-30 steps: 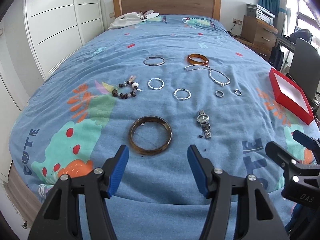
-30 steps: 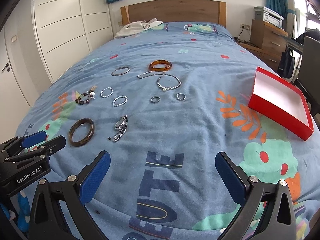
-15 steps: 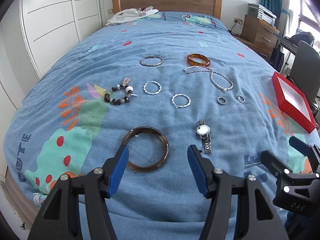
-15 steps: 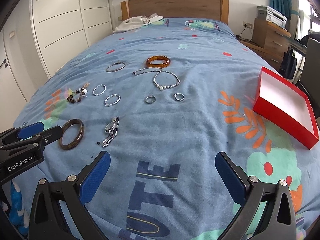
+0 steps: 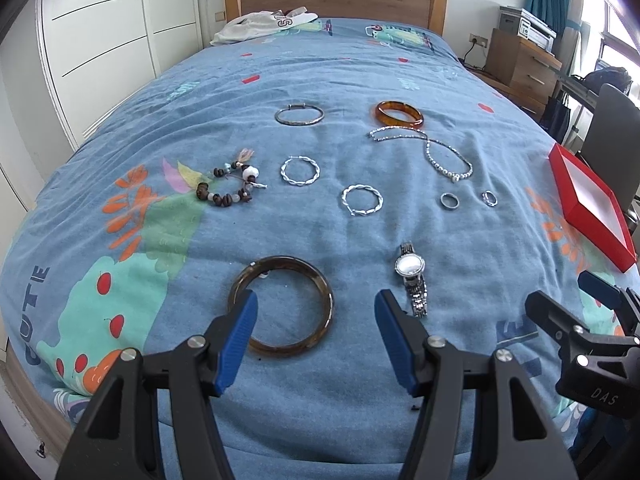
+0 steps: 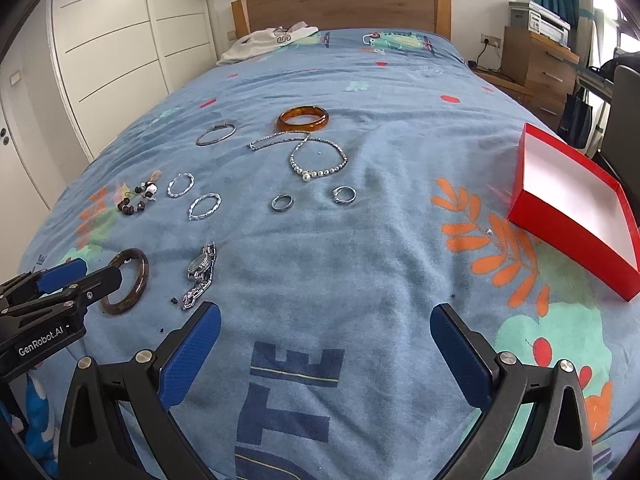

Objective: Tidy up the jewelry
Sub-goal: 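Move both tools toward the brown bangle and the silver watch, then grasp the brown bangle with the left tool while the right tool grasps the silver watch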

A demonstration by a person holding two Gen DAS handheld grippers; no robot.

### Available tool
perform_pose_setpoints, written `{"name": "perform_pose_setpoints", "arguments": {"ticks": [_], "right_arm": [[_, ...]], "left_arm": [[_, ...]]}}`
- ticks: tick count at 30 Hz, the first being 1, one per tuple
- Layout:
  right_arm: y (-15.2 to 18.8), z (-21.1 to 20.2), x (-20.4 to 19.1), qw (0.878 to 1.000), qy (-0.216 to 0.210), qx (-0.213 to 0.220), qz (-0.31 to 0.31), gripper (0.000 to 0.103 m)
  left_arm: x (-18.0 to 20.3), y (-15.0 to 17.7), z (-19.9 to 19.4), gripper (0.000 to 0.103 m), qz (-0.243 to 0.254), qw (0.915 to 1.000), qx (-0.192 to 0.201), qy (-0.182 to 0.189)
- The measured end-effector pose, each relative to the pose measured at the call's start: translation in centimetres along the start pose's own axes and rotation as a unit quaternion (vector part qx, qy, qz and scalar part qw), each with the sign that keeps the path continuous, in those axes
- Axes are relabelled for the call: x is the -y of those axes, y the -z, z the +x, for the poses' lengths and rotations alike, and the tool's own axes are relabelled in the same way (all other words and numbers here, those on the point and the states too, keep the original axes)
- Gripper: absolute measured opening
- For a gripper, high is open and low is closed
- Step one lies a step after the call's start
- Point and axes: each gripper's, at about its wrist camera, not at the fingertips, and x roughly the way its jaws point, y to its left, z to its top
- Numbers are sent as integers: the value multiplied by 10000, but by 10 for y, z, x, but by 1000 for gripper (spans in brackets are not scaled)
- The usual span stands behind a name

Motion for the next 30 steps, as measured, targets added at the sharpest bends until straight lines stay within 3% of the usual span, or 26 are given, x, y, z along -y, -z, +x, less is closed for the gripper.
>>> {"name": "perform_pose_setpoints", "arguments": {"ticks": [7,18,30], "right_arm": [[-1,3,-4,9999,-107,1,-51,101],[0,2,-9,9995,-271,-32,-126,84],[-1,-3,-16,9984,-528,0,-213,74]], "left_arm": [[-3,2,5,59,-2,10000,-60,26],[-8,8,-1,59,33,9999,-80,117],[-27,10,-6,59,-299,9993,-88,220]]}}
